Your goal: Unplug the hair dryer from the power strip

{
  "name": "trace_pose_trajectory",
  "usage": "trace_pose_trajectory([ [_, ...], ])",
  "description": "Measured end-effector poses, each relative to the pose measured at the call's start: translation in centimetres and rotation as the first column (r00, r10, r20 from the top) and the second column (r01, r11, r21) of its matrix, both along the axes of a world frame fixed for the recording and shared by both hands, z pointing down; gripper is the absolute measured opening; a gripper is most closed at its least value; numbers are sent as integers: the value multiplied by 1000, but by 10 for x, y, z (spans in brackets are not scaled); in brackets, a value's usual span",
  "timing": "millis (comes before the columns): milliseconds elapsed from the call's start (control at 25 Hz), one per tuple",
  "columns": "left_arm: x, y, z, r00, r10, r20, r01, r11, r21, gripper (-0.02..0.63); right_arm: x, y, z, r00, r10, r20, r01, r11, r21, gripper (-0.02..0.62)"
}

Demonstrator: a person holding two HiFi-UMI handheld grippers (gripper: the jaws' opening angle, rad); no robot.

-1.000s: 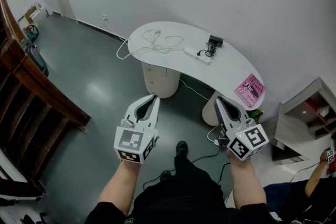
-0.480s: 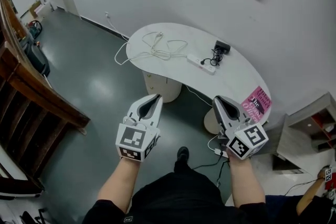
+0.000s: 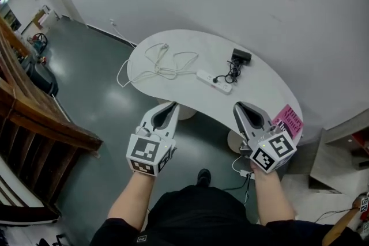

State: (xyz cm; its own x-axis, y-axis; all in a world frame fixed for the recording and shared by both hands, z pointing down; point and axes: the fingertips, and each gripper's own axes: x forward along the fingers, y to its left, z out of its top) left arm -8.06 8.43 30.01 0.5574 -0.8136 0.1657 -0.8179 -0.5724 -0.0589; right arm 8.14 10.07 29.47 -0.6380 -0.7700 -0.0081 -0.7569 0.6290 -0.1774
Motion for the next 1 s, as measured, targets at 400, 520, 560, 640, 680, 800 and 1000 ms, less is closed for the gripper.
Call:
trace_pose_trajectory([
  [400,23,-58,16,1000,5,1,-5,1000,-27,23,12,-53,24,1000,-24,-9,23,998,-57,37],
  [520,21,-79,25,1000,10,-8,-11,999,-38,23,10,-71,30,1000,-20,-24,18,997,-81,37],
  [560,20,-88,28,1000,11,-9,-12,999,-40,23,9,-78,32,999,-19,-28,17,996,-84,37],
  [640,16,-108,32,1000,15,-10,-15,999,-42,23,7,-94,35,999,-14,-36,11,996,-89,37],
  [680,16,-119,35,1000,20,-11,-20,999,-42,23,7,-104,37,999,-9,-41,5,996,-93,37],
  [800,17,-154,42,999,43,-16,-44,998,-47,23,8,-134,41,998,21,-61,-28,993,-111,37],
  [1000,11,-222,49,996,92,-21,-93,994,-65,23,2,-195,41,992,72,-103,-85,988,-126,37],
])
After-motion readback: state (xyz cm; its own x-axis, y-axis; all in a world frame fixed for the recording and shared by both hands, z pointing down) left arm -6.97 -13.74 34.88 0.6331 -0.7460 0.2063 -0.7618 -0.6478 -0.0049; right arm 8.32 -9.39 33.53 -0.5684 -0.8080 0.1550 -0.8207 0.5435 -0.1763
